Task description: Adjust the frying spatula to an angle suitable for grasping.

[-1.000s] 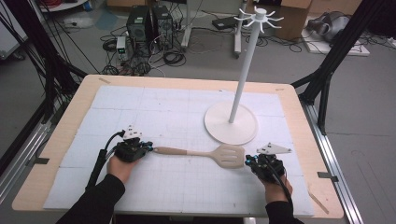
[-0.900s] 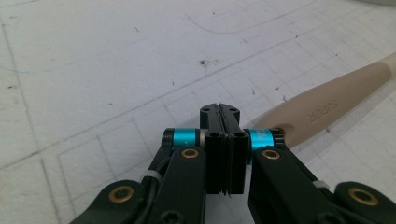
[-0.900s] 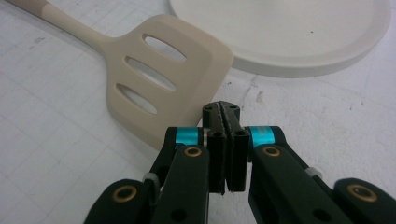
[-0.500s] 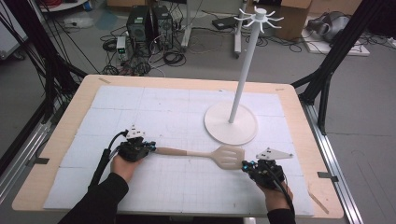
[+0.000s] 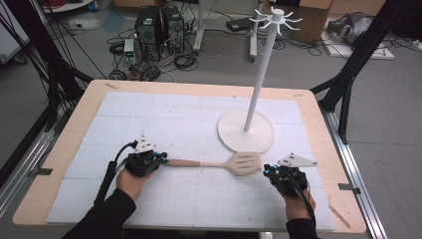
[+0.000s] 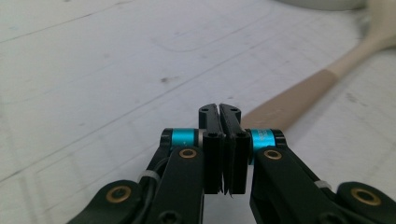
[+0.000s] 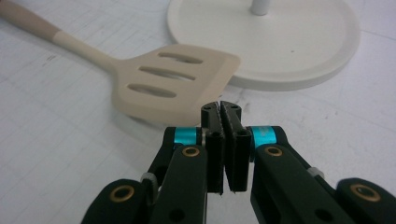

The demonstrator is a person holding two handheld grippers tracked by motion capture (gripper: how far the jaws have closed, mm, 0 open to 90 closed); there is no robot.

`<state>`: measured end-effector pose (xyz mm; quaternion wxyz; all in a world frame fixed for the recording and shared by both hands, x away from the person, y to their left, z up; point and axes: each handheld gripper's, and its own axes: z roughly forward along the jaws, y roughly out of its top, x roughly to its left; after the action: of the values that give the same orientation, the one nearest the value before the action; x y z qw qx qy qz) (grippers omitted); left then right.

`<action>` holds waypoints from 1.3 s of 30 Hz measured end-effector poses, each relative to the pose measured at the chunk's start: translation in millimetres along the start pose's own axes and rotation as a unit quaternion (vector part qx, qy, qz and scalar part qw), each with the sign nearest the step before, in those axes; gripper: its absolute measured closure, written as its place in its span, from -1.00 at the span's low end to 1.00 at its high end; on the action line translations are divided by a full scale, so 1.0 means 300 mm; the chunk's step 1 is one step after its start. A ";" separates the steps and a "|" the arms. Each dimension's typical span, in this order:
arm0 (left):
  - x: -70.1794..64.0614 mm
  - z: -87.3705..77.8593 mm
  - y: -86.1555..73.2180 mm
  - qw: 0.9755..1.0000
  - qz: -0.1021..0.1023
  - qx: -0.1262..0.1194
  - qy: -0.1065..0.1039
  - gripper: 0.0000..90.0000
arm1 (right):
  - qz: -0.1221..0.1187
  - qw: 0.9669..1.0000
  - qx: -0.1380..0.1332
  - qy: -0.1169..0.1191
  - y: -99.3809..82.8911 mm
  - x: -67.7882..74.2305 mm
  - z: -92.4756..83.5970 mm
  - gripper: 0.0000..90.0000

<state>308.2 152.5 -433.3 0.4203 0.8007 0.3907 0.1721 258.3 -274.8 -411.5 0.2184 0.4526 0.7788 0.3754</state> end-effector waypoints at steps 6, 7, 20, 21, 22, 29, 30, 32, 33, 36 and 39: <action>-0.016 0.025 0.002 1.000 -0.005 -0.010 0.001 0.98 | -0.002 1.000 -0.017 0.011 0.015 0.000 0.013 0.95; -0.017 0.026 0.002 1.000 -0.004 -0.011 0.003 0.98 | -0.008 1.000 -0.023 0.012 0.020 0.003 0.015 0.95; -0.023 0.035 0.002 1.000 0.006 -0.013 0.022 0.98 | -0.029 0.999 0.005 0.029 0.106 -0.001 0.119 0.98; -0.023 0.038 0.002 1.000 0.007 -0.013 0.024 0.98 | -0.027 0.999 0.006 0.032 0.105 0.000 0.115 0.98; -0.022 0.042 0.002 1.000 0.004 -0.013 0.028 0.98 | -0.030 0.999 0.009 0.032 0.102 0.004 0.110 0.98; -0.010 0.084 -0.002 0.999 -0.006 0.006 0.039 0.99 | -0.053 0.998 0.029 0.036 0.074 0.032 0.077 0.99; -0.010 0.082 0.000 0.999 -0.008 0.003 0.039 0.99 | -0.055 0.997 0.024 0.037 0.073 0.033 0.075 0.99; -0.010 0.070 0.005 0.999 -0.007 -0.006 0.043 0.99 | -0.053 0.997 0.031 0.036 0.071 0.036 0.076 0.99; -0.009 0.062 0.008 0.999 -0.009 -0.010 0.042 0.99 | -0.057 0.997 0.036 0.037 0.067 0.037 0.082 0.99; -0.008 0.034 0.014 0.999 -0.002 -0.014 0.035 0.99 | -0.057 0.997 0.037 0.039 0.059 0.037 0.093 0.99; -0.018 -0.001 0.021 0.999 0.010 -0.021 0.027 0.98 | -0.055 0.997 0.033 0.042 0.059 0.038 0.095 0.98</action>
<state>307.6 146.4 -427.7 0.4247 0.7906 0.3899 0.2064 281.6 -248.4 -415.2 0.1910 0.4000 0.8230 0.3553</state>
